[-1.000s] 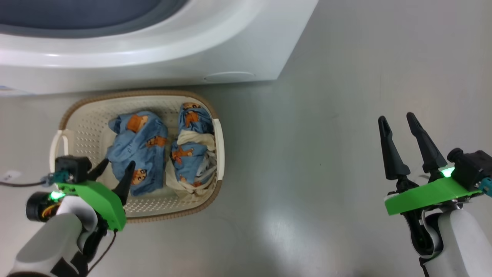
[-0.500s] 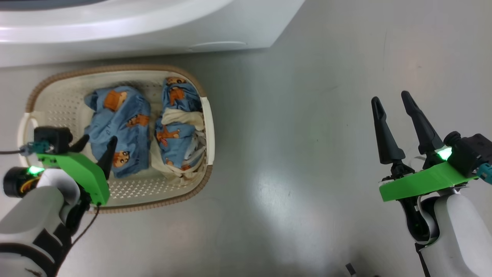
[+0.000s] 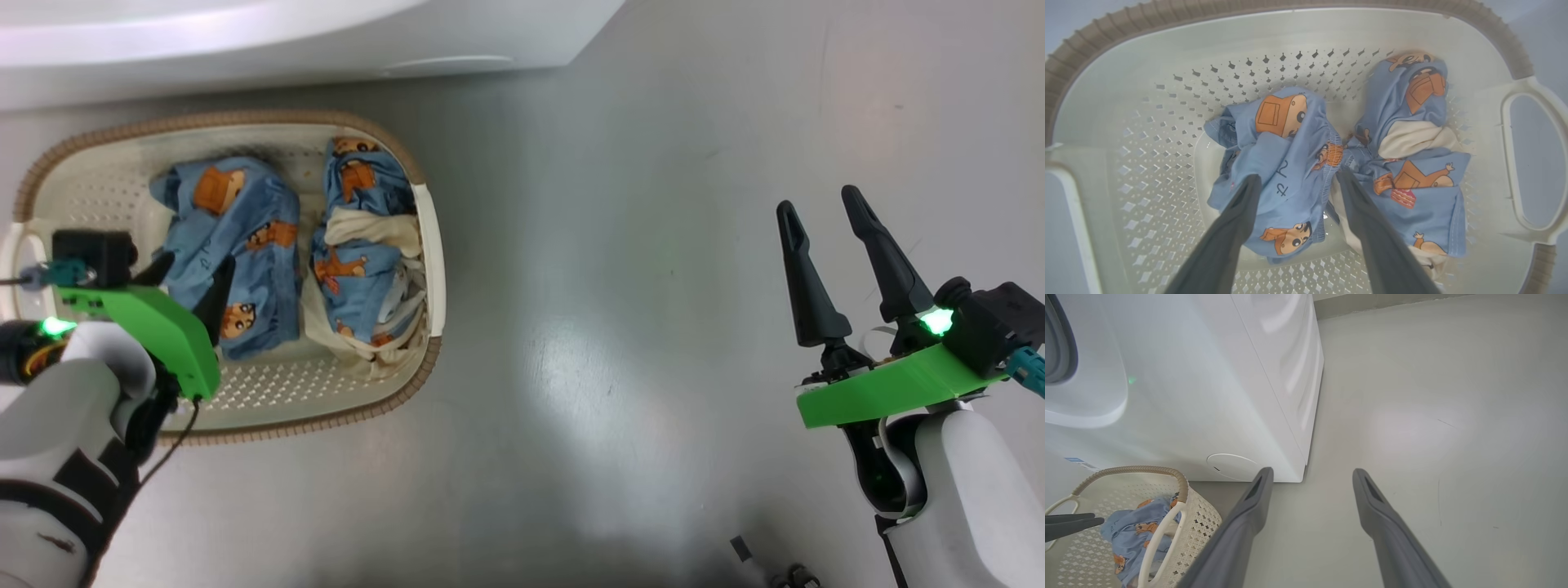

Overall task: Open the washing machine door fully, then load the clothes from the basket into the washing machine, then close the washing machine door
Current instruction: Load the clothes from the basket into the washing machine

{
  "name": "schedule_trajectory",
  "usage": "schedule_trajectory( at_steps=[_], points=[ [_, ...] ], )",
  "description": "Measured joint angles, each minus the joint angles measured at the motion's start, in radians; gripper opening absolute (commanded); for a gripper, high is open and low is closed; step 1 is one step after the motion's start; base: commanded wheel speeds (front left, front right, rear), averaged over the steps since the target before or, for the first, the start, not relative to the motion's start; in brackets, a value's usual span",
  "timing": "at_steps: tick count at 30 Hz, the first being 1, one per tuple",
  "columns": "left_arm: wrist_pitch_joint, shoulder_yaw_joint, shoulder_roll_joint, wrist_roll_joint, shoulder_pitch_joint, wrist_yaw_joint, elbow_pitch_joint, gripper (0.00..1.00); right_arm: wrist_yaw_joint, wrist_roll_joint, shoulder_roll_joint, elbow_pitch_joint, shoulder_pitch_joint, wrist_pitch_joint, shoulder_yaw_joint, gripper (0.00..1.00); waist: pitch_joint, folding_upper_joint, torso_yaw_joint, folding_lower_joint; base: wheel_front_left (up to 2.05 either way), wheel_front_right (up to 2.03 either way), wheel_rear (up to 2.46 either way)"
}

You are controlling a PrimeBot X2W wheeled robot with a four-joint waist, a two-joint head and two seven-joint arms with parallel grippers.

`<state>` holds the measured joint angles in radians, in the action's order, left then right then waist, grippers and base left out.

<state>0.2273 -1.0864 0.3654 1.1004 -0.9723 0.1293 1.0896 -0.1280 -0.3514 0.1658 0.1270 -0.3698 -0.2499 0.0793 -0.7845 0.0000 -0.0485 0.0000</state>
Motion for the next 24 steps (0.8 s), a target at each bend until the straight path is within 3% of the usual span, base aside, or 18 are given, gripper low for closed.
schedule_trajectory(
  at_steps=[24],
  points=[
    [-0.026, -0.123, 0.043, 0.122, -0.076, 0.000, 0.006, 1.00, 0.000, 0.008, -0.007, -0.035, -0.024, 0.000, 0.025, 1.00, -0.082, -0.0001, -0.013, 0.0000, 0.00, 0.00, 0.00]
  ],
)
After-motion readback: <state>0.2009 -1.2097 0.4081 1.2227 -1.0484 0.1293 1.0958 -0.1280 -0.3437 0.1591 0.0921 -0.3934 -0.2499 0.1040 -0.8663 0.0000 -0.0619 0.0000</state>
